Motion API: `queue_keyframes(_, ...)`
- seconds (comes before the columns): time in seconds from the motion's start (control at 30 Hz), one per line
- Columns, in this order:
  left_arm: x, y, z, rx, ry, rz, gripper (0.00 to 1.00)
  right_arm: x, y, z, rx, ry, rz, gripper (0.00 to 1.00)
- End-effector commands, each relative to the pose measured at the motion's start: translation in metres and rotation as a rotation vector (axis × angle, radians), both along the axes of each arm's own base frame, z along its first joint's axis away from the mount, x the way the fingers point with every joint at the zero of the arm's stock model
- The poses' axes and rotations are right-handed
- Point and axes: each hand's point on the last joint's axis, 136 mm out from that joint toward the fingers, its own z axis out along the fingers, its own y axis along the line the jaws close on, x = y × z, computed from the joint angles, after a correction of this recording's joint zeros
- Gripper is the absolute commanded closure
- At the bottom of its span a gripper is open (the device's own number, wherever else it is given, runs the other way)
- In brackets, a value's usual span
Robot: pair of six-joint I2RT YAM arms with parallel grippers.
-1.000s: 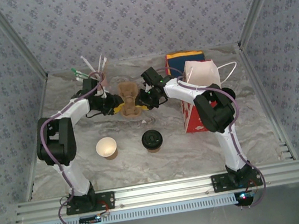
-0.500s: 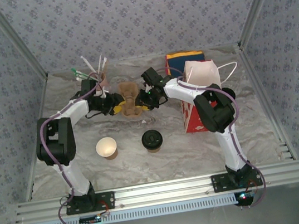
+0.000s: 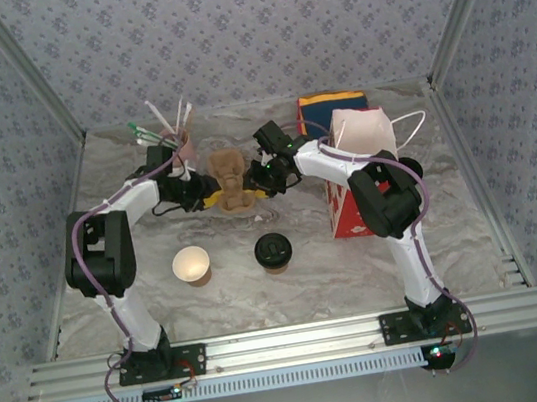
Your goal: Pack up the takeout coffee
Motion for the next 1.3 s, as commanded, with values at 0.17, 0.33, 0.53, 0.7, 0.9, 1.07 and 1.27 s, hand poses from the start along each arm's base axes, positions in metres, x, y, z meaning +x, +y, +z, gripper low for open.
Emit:
queue_keyframes(0.17,0.003,0.003,0.001,0.051,-0.022,-0.015,0.84,-0.002,0.002,0.02,0.006,-0.04,0.023,0.68)
queue_keyframes(0.33,0.007,0.001,0.003,0.03,-0.024,0.002,0.87,-0.003,-0.001,0.019,0.011,-0.032,0.017,0.67)
queue_keyframes(0.53,0.011,0.003,0.004,0.012,-0.019,0.022,0.96,-0.004,0.0,0.019,0.032,-0.022,0.012,0.68)
queue_keyframes(0.7,0.014,0.006,0.002,-0.022,-0.007,0.061,0.95,-0.003,-0.006,0.019,0.019,-0.024,-0.008,0.65)
queue_keyframes(0.9,0.017,0.008,0.004,-0.029,-0.007,0.074,0.95,-0.005,-0.01,0.02,0.013,-0.022,-0.017,0.65)
queue_keyframes(1.07,0.015,0.007,-0.001,-0.029,0.003,0.07,0.95,-0.004,-0.004,0.019,0.047,-0.011,-0.015,0.66)
queue_keyframes(1.27,0.014,0.008,-0.002,-0.028,0.005,0.066,0.95,-0.003,-0.003,0.013,0.047,0.002,-0.023,0.66)
